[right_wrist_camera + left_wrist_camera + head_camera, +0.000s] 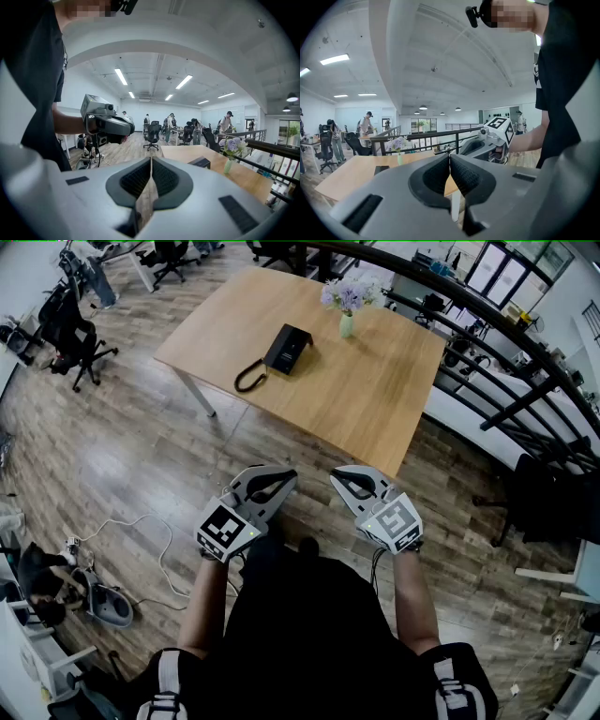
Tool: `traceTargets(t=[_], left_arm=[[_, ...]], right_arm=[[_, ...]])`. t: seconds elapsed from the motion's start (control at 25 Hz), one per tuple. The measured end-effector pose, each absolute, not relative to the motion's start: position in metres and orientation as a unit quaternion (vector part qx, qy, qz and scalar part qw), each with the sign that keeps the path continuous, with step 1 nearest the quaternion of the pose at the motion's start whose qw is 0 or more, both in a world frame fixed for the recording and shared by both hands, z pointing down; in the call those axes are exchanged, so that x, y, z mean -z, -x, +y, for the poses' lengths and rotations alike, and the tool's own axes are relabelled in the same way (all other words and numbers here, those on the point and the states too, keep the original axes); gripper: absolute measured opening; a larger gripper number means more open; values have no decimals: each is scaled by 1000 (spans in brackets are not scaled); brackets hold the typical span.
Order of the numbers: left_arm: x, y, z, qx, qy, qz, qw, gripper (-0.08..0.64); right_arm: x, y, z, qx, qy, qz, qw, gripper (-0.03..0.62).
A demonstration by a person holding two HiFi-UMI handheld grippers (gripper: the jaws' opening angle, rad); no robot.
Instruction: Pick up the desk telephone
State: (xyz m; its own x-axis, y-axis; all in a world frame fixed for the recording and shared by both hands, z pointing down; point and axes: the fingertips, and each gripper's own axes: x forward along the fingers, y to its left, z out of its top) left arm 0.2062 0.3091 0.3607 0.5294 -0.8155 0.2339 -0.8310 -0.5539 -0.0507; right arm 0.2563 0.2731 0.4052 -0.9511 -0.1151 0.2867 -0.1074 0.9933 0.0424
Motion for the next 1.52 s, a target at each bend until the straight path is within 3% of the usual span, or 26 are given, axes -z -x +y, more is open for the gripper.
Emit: traceTargets(t=[1.52], left_arm=[[-363,-106,246,-118,-887,-445,45,23]], right_arm=[[-424,-165,218,-17,-103,-980,172,32]])
